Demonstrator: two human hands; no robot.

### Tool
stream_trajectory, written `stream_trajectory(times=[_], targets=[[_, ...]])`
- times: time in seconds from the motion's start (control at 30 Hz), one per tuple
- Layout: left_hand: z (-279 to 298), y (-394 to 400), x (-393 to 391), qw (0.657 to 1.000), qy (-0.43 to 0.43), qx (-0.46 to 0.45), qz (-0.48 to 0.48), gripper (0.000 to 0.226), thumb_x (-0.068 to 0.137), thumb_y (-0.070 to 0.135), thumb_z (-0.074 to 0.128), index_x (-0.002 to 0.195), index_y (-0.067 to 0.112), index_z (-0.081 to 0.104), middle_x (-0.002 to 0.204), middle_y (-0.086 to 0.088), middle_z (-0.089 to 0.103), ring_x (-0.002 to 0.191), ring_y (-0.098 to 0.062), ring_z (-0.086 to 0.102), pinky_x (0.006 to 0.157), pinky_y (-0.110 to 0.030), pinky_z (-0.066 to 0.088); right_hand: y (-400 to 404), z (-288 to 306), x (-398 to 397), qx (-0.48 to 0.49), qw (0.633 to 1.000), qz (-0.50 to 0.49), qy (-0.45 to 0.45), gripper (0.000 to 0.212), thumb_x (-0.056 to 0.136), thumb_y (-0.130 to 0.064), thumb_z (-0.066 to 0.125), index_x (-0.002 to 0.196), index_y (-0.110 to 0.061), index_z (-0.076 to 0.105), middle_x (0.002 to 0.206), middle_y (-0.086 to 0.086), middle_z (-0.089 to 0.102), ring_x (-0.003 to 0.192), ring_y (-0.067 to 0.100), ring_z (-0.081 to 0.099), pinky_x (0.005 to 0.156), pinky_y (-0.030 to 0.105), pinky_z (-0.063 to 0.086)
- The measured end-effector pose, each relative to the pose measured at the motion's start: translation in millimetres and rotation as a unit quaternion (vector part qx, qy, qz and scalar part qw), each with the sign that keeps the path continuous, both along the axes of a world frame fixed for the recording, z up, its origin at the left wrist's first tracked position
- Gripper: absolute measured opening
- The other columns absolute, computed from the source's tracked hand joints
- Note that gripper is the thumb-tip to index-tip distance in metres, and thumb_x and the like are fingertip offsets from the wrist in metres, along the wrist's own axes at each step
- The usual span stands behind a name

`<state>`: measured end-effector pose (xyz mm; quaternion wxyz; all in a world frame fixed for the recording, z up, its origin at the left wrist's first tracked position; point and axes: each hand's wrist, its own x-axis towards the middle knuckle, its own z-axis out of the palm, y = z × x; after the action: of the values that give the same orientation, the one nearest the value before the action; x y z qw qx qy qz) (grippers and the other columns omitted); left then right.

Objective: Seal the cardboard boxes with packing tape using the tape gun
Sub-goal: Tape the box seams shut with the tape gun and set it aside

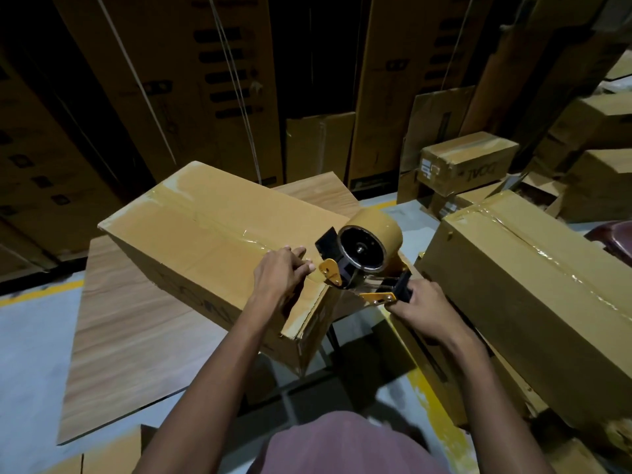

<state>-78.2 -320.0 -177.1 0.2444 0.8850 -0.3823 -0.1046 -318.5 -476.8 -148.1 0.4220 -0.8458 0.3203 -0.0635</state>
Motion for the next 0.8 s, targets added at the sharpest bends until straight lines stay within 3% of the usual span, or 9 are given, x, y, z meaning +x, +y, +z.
stream_trajectory(times=[0.07, 0.17, 0.23, 0.3, 0.37, 0.47, 0.63, 0.8], targets=[[6.3, -0.8, -3.9, 0.999, -0.034, 0.009, -0.003, 0.026, 0.098, 0.038, 0.066, 0.115, 0.023, 0.078, 0.142, 0.005, 0.060, 0.127, -0.022, 0.060, 0.091, -0.034, 0.051, 0.8, -18.5, -2.6, -0.002, 1.000, -0.010, -0.002, 0.031, 0.086, -0.018, 0.077, 0.066, -0.005, 0.057, 0.050, -0.009, 0.046, 0.045, 0.002, 0.038, 0.047, 0.020, 0.028], [17.6, -7.1, -19.5, 0.996, -0.083, 0.024, 0.003, 0.024, 0.099, 0.032, 0.065, 0.114, 0.019, 0.078, 0.137, -0.008, 0.064, 0.113, -0.030, 0.066, 0.086, -0.035, 0.052, 4.1, -42.4, -1.9, 0.002, 1.000, -0.023, -0.011, 0.038, 0.082, -0.014, 0.079, 0.060, -0.021, 0.049, 0.051, -0.010, 0.045, 0.044, 0.001, 0.041, 0.045, 0.017, 0.029], [19.5, -13.9, -31.1, 0.997, -0.065, 0.030, 0.013, 0.023, 0.098, 0.022, 0.065, 0.116, 0.013, 0.076, 0.139, -0.011, 0.062, 0.115, -0.033, 0.064, 0.087, -0.040, 0.052, 6.2, -50.0, -3.2, 0.017, 0.999, -0.031, -0.003, 0.040, 0.082, -0.010, 0.078, 0.059, -0.022, 0.046, 0.051, -0.011, 0.043, 0.044, 0.002, 0.039, 0.044, 0.019, 0.029], [13.5, -18.6, -36.8, 0.999, -0.025, 0.013, 0.025, 0.020, 0.094, 0.012, 0.066, 0.110, 0.007, 0.076, 0.129, -0.012, 0.067, 0.112, -0.035, 0.066, 0.077, -0.038, 0.049, 7.0, -54.6, -2.8, 0.031, 0.999, -0.037, 0.002, 0.040, 0.082, -0.011, 0.077, 0.059, -0.021, 0.045, 0.054, -0.008, 0.044, 0.048, 0.006, 0.039, 0.046, 0.024, 0.030], [4.6, -18.2, -33.4, 0.999, 0.018, -0.021, 0.040, 0.021, 0.091, 0.011, 0.069, 0.110, 0.007, 0.078, 0.128, -0.013, 0.069, 0.119, -0.032, 0.064, 0.084, -0.037, 0.053, 6.8, -56.2, -1.0, 0.028, 0.999, -0.040, 0.002, 0.039, 0.081, -0.015, 0.077, 0.060, -0.021, 0.046, 0.056, -0.007, 0.045, 0.052, 0.008, 0.041, 0.049, 0.027, 0.033], [-2.0, -15.0, -27.3, 0.997, 0.043, -0.045, 0.035, 0.021, 0.092, 0.016, 0.071, 0.110, 0.009, 0.078, 0.137, -0.006, 0.064, 0.131, -0.023, 0.057, 0.102, -0.039, 0.051, 2.4, -52.2, -1.9, 0.037, 0.998, -0.041, -0.023, 0.031, 0.084, -0.013, 0.077, 0.063, -0.017, 0.055, 0.051, -0.011, 0.050, 0.048, -0.002, 0.044, 0.047, 0.020, 0.034], [-3.1, -11.9, -24.1, 0.998, 0.045, -0.038, 0.003, 0.023, 0.093, 0.030, 0.071, 0.110, 0.016, 0.079, 0.144, 0.002, 0.058, 0.136, -0.019, 0.051, 0.096, -0.034, 0.047, -7.9, -49.4, -11.1, 0.051, 0.996, -0.052, -0.057, 0.031, 0.082, -0.024, 0.081, 0.070, -0.002, 0.061, 0.057, -0.005, 0.049, 0.050, 0.008, 0.041, 0.049, 0.028, 0.031], [-4.6, -7.9, -22.1, 0.999, 0.038, -0.032, -0.006, 0.032, 0.094, 0.043, 0.069, 0.111, 0.018, 0.078, 0.146, -0.004, 0.055, 0.142, -0.025, 0.046, 0.105, -0.045, 0.049, -12.1, -67.1, -35.2, 0.062, 0.994, -0.071, -0.063, 0.043, 0.072, -0.043, 0.083, 0.074, -0.003, 0.067, 0.061, 0.011, 0.060, 0.060, 0.009, 0.048, 0.054, 0.029, 0.034]])
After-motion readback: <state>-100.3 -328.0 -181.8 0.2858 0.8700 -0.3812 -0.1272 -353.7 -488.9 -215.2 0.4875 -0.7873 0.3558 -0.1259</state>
